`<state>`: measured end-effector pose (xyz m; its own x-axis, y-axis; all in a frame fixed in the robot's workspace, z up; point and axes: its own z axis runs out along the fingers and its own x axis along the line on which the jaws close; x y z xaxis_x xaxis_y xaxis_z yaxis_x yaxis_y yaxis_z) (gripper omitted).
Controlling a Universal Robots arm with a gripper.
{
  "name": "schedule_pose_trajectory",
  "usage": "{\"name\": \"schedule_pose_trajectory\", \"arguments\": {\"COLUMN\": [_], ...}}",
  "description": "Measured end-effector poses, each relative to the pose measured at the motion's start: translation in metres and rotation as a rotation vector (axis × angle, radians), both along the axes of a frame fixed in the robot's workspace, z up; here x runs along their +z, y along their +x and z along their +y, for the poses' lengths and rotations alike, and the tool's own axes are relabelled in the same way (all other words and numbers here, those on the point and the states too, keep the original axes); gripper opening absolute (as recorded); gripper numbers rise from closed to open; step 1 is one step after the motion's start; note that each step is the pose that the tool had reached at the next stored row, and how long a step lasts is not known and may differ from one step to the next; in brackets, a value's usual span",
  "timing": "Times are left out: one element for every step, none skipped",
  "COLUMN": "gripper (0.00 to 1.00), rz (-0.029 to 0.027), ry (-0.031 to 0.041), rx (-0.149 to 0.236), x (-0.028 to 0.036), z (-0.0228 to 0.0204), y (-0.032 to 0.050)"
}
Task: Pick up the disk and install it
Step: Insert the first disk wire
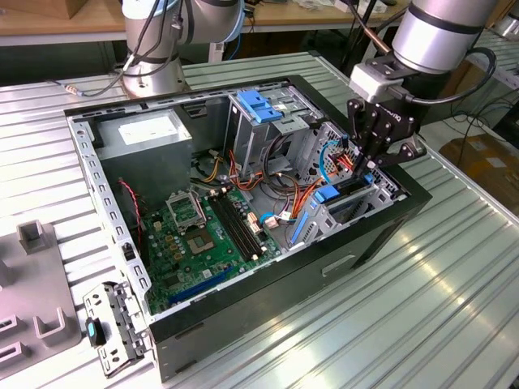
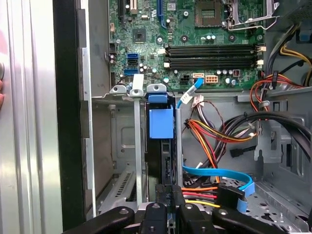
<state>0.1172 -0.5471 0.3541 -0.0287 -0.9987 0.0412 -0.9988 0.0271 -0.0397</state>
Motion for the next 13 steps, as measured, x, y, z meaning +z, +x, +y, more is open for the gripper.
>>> {"name": "schedule_pose_trajectory", "arguments": {"gripper": [0.16,0.16,0.16,0.16,0.16,0.16,0.16,0.16,0.16,0.16,0.16,0.16,0.16], "rz": [0.0005,0.0007,0.0008,0.0008,0.0008,0.0007,0.0007,0.0007,0.0007,0.0019,0.0022,0.0023,0.0024], "ry": [-0.0002,-0.0002,0.0001,0.0002,0.0002,0.0002,0.0002,0.0003,0.0005,0.0003,0.0003,0.0002,0.0001], "rx": [0.001,0.001,0.001,0.003,0.006,0.007,0.007,0.007,0.008,0.008,0.008,0.009,0.010], "x": [-0.0001,-0.0002,-0.0004,-0.0005,-0.0007,-0.0007,-0.0008,-0.0009,-0.0012,-0.0025,-0.0031,-0.0036,-0.0040], "z": [0.0000,-0.0001,0.0000,0.0000,0.0000,0.0000,0.0000,0.0000,0.0002,0.0002,0.0002,0.0002,0.0002], "y": [0.0000,0.0000,0.0001,0.0001,0.0001,0.0001,0.0001,0.0001,0.0001,0.0000,0.0000,0.0001,0.0001]}}
